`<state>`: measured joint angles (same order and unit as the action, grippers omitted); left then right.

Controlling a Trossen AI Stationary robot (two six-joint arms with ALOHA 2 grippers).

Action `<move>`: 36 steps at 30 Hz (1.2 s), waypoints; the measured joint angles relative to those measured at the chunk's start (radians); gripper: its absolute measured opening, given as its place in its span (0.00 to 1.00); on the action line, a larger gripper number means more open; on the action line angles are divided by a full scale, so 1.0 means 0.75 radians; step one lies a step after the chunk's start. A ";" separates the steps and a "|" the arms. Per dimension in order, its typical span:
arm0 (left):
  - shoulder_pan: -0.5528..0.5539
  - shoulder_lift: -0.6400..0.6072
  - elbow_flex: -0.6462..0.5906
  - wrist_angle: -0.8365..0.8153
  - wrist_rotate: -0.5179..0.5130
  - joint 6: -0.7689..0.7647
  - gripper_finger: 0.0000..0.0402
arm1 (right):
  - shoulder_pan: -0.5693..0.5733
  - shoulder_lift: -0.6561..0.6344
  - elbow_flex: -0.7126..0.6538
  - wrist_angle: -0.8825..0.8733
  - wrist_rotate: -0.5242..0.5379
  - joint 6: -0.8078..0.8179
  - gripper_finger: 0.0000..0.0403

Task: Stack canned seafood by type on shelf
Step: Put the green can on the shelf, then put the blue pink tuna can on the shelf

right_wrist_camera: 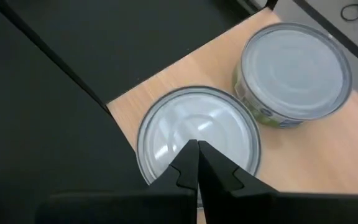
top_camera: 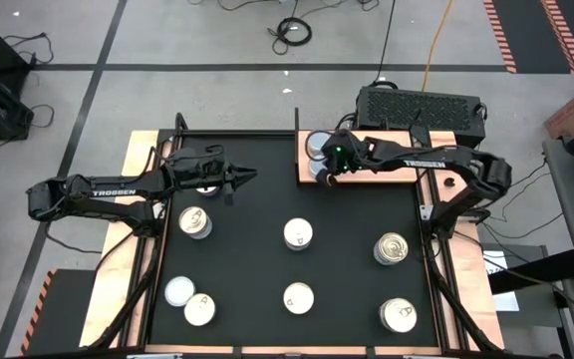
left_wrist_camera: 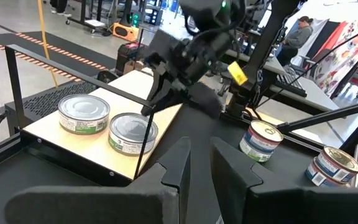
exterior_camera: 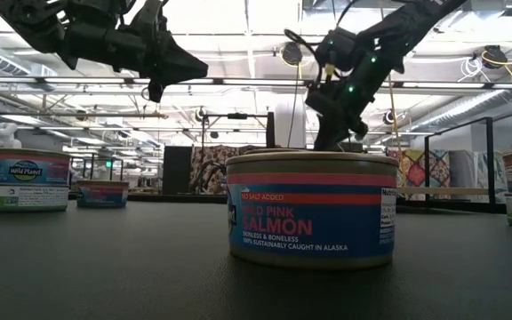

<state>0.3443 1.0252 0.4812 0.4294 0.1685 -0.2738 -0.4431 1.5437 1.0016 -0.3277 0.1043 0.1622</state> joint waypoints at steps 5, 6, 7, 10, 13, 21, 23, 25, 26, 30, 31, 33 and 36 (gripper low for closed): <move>0.000 0.000 0.000 -0.001 0.003 -0.006 0.16 | 0.002 -0.065 0.000 -0.020 -0.009 0.000 0.00; 0.000 0.000 0.000 -0.002 0.009 -0.010 0.16 | 0.008 -0.076 0.000 -0.033 -0.009 0.000 0.00; 0.000 0.000 0.000 -0.011 0.016 -0.013 0.16 | 0.016 -0.088 0.000 -0.045 -0.014 0.000 0.00; 0.000 0.000 0.000 -0.056 0.043 -0.055 0.16 | 0.061 -0.133 0.000 -0.086 -0.045 -0.011 0.00; 0.000 0.000 0.009 -0.136 0.084 -0.086 0.16 | 0.140 -0.179 0.001 -0.105 -0.046 -0.012 0.00; -0.032 0.000 0.023 -0.356 0.143 -0.219 0.16 | 0.489 -0.259 0.001 -0.130 -0.047 -0.013 0.00; -0.040 0.000 0.023 -0.410 0.185 -0.281 0.16 | 0.581 -0.260 0.002 -0.133 -0.044 -0.013 0.00; -0.044 0.000 0.038 -0.502 0.247 -0.375 0.16 | 0.672 -0.260 0.000 -0.140 -0.041 -0.011 0.00; -0.044 -0.004 0.062 -0.584 0.276 -0.413 0.16 | 0.714 -0.260 -0.009 -0.124 -0.041 -0.008 0.00; -0.043 -0.031 0.274 -1.160 0.270 -0.381 0.15 | 0.847 -0.261 -0.081 -0.035 -0.039 -0.006 0.00; -0.042 -0.033 0.344 -1.338 0.222 -0.348 0.15 | 0.873 -0.260 -0.099 -0.013 -0.037 -0.004 0.00; -0.041 -0.034 0.495 -1.669 0.105 -0.293 0.14 | 0.911 -0.260 -0.130 0.040 -0.036 0.003 0.00; -0.040 -0.035 0.663 -2.021 0.030 -0.183 0.14 | 0.933 -0.260 -0.147 0.043 -0.037 -0.015 0.00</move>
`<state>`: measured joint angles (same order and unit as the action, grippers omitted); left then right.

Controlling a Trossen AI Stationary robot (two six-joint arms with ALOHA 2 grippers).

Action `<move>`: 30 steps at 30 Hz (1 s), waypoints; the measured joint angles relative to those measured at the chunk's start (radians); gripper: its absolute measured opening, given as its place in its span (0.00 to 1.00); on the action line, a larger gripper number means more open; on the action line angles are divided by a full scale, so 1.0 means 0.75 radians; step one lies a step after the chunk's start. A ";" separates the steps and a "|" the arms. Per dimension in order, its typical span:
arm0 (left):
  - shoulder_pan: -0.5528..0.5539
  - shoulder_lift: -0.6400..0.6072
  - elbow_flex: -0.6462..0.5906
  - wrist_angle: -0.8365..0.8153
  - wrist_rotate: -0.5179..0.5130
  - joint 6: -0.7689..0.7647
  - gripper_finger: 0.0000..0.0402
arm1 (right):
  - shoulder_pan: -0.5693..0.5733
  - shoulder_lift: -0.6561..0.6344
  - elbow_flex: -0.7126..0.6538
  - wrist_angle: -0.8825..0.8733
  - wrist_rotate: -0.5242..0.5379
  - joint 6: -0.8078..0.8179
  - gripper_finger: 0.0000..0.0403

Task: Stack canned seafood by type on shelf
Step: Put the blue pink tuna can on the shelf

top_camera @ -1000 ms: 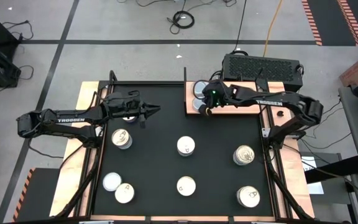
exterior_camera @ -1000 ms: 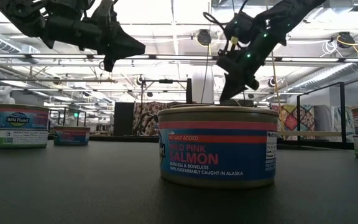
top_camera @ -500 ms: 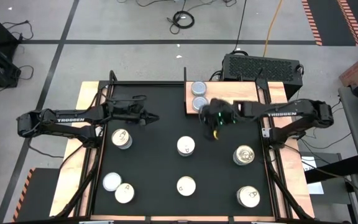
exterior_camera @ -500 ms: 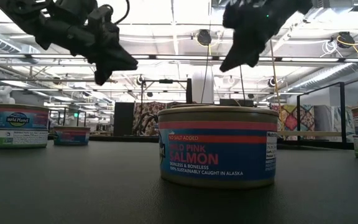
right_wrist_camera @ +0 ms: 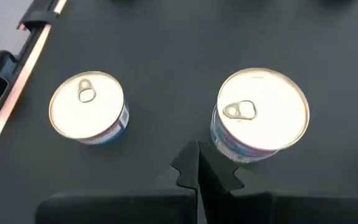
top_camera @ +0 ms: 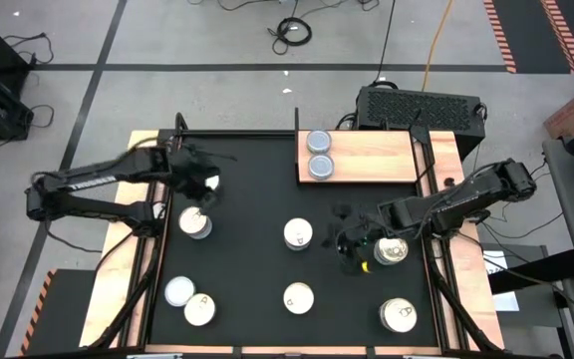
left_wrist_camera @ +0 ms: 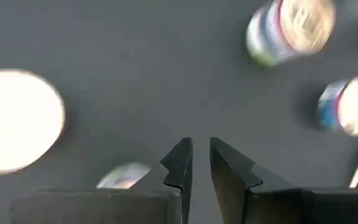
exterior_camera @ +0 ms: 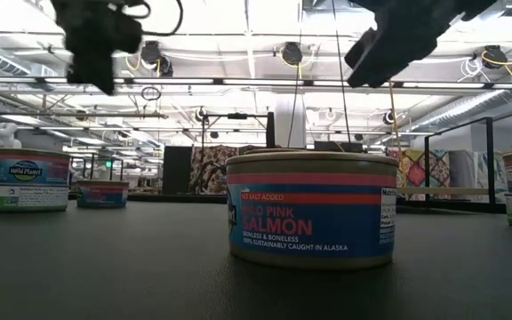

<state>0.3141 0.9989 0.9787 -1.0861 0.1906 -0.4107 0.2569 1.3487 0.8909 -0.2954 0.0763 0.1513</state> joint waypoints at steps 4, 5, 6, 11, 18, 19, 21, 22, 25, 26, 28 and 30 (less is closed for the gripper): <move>0.004 0.001 0.061 -0.199 -0.072 0.071 0.14 | -0.001 -0.001 0.000 0.007 0.004 -0.025 0.00; 0.011 0.001 0.060 -0.238 -0.100 0.076 0.14 | -0.001 -0.001 0.000 0.007 0.004 -0.033 0.00; 0.020 0.007 0.051 -0.269 -0.122 0.077 0.14 | -0.002 -0.001 0.000 0.007 0.004 -0.040 0.00; 0.093 0.059 -0.006 -0.358 -0.122 0.137 0.14 | -0.002 -0.001 0.000 0.008 0.003 -0.048 0.00; 0.171 0.195 -0.075 -0.390 -0.124 0.320 0.14 | -0.002 -0.001 -0.001 0.003 -0.004 -0.044 0.00; 0.174 0.219 -0.075 -0.395 -0.126 0.339 0.14 | -0.002 -0.001 -0.001 0.003 -0.004 -0.044 0.00; 0.174 0.258 -0.075 -0.392 -0.117 0.390 0.14 | -0.002 -0.001 -0.001 0.003 -0.004 -0.036 0.00; 0.171 0.275 -0.075 -0.388 -0.109 0.423 0.15 | -0.002 -0.001 -0.001 0.002 -0.004 -0.032 0.00; 0.154 0.323 -0.075 -0.375 -0.099 0.505 0.17 | -0.002 -0.001 -0.001 -0.007 -0.004 -0.030 0.00; 0.151 0.336 -0.075 -0.375 -0.100 0.524 0.18 | -0.002 -0.001 -0.001 -0.013 -0.004 -0.030 0.00; 0.142 0.364 -0.075 -0.376 -0.107 0.531 0.21 | -0.002 -0.001 -0.001 -0.025 -0.004 -0.029 0.00; 0.139 0.390 -0.075 -0.374 -0.124 0.533 0.26 | -0.002 -0.001 -0.002 -0.033 -0.004 -0.029 0.00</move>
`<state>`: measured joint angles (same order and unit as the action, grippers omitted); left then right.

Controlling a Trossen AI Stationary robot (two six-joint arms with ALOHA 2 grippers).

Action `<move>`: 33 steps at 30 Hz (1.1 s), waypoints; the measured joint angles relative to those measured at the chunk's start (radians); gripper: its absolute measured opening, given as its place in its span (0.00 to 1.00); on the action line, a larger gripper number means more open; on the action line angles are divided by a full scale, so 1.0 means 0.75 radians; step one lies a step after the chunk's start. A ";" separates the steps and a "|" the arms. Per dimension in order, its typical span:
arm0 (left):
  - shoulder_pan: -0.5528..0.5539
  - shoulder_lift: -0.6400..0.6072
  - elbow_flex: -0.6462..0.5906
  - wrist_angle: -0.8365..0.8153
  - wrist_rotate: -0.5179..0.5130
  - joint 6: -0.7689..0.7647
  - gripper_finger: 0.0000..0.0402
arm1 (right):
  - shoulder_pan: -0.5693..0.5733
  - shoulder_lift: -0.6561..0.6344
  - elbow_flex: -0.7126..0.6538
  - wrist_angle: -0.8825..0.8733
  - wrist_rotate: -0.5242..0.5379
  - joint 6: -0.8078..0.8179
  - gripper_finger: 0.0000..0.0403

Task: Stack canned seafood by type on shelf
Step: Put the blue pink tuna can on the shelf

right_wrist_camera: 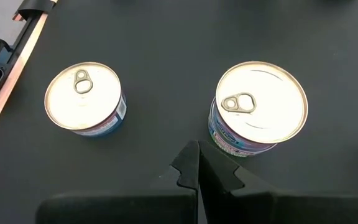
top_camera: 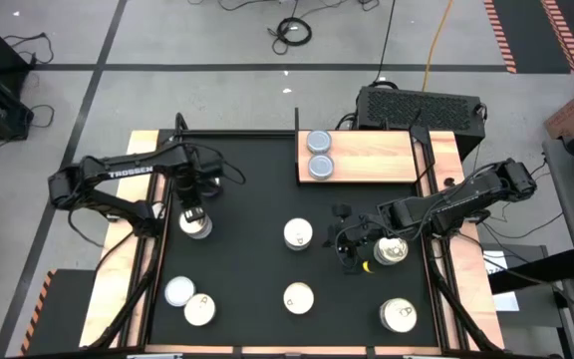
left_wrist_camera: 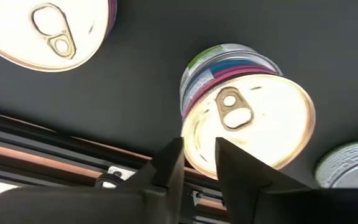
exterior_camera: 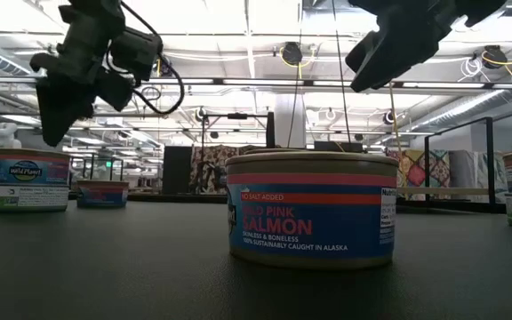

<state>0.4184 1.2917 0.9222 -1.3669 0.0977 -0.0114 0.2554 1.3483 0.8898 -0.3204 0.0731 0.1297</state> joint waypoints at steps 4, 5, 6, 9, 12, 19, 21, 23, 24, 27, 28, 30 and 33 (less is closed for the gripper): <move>0.000 0.051 0.000 0.001 -0.016 -0.006 0.36 | 0.000 0.000 0.000 -0.003 0.000 -0.002 0.00; 0.000 0.063 0.000 0.003 -0.030 -0.004 0.38 | 0.000 0.000 0.000 -0.004 0.000 -0.002 0.00; 0.000 0.073 0.000 0.003 -0.047 0.006 0.40 | 0.000 0.000 0.000 -0.005 0.000 -0.003 0.00; 0.003 0.102 0.000 0.007 -0.108 0.058 0.43 | 0.000 0.000 0.000 -0.009 0.000 -0.003 0.00; 0.022 0.124 0.000 0.010 -0.042 0.124 0.43 | 0.000 0.000 0.000 -0.009 0.000 -0.003 0.00; 0.085 0.189 0.000 0.032 -0.030 0.201 0.43 | 0.002 0.000 0.000 -0.014 0.000 0.005 0.00; 0.100 0.209 0.001 0.031 -0.026 0.212 0.43 | 0.002 0.000 0.000 -0.021 -0.001 0.008 0.00; 0.114 0.232 0.003 0.025 -0.002 0.235 0.43 | 0.002 0.000 0.000 -0.021 0.000 0.009 0.00; 0.118 0.242 0.003 0.024 0.021 0.245 0.43 | 0.002 0.000 0.000 -0.021 0.000 0.010 0.00; 0.124 0.268 0.004 0.021 0.088 0.288 0.43 | 0.002 0.000 0.000 -0.021 -0.001 0.010 0.00; 0.124 0.275 0.003 0.021 0.104 0.299 0.43 | 0.002 0.000 0.000 -0.021 -0.001 0.010 0.00; 0.123 0.289 0.003 0.020 0.122 0.304 0.43 | 0.002 0.000 0.000 -0.023 0.000 0.010 0.00; 0.125 0.303 0.003 0.020 0.153 0.307 0.41 | 0.003 0.000 0.000 -0.033 0.000 0.010 0.00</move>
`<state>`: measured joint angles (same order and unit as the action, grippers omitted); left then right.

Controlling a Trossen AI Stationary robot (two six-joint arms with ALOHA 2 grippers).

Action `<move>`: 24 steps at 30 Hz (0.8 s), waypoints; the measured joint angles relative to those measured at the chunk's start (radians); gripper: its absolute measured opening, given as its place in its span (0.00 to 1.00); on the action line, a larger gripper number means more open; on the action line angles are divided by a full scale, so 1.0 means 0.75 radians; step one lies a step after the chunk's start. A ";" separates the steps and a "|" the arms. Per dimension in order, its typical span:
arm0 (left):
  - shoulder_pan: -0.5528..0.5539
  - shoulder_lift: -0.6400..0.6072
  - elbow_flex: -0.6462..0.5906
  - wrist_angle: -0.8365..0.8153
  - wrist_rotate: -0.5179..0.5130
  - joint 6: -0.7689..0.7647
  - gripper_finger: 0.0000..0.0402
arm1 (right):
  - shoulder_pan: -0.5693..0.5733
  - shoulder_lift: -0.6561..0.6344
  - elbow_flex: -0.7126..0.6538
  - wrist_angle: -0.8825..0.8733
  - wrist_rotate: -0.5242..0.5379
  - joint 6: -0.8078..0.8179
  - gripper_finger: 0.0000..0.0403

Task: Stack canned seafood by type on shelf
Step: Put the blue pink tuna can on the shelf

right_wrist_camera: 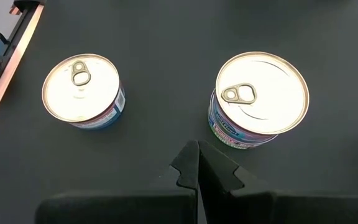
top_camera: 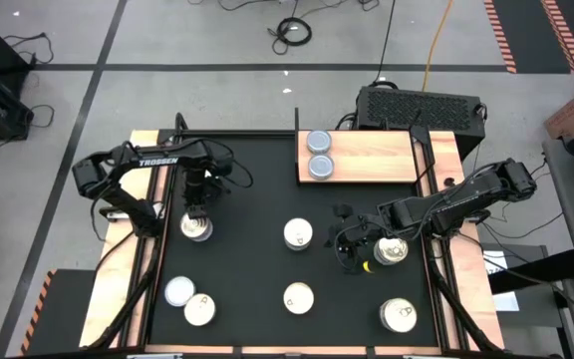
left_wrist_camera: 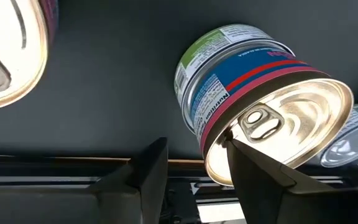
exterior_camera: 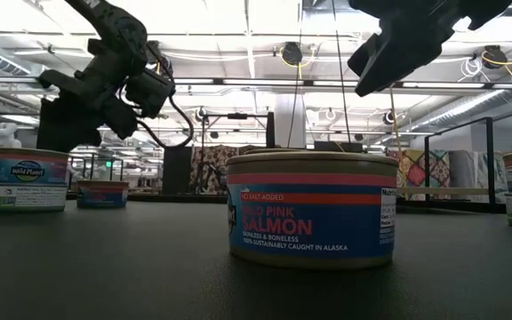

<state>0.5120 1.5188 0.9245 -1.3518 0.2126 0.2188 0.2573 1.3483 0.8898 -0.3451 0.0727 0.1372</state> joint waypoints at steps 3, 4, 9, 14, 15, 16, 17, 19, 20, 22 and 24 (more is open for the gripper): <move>-0.001 0.012 0.000 -0.001 0.027 0.000 0.36 | 0.000 0.000 0.000 -0.004 0.000 0.003 0.00; -0.001 0.012 0.000 -0.001 0.031 0.000 0.34 | 0.000 0.000 0.000 -0.004 0.000 0.006 0.00; -0.002 0.012 -0.001 -0.001 0.046 0.000 0.19 | 0.000 0.000 0.000 -0.005 0.000 0.009 0.00; -0.001 0.011 0.001 -0.008 0.030 0.002 0.03 | 0.000 0.000 0.000 -0.007 0.000 0.011 0.00; -0.001 0.011 0.001 -0.008 0.028 0.002 0.02 | 0.000 0.000 0.000 -0.007 0.000 0.011 0.00; -0.001 0.011 0.001 -0.009 0.026 0.001 0.02 | 0.000 0.000 0.000 -0.007 0.000 0.011 0.00; -0.001 0.011 0.001 -0.010 0.025 0.001 0.02 | 0.000 0.000 0.000 -0.007 0.000 0.011 0.00; -0.001 0.009 0.000 -0.014 0.025 0.010 0.01 | 0.000 -0.001 0.000 -0.012 0.000 0.023 0.00; -0.001 0.006 0.000 -0.020 0.024 0.011 0.01 | 0.000 -0.007 0.000 -0.022 0.000 0.033 0.00; -0.001 -0.006 -0.001 -0.023 0.024 0.010 0.01 | 0.000 -0.025 0.000 -0.043 0.000 0.056 0.00; -0.001 -0.029 -0.004 -0.022 0.032 0.014 0.01 | 0.002 -0.046 0.000 -0.053 0.005 0.066 0.00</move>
<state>0.5110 1.4972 0.9215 -1.3681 0.2366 0.2294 0.2588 1.3138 0.8898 -0.3849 0.0765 0.1870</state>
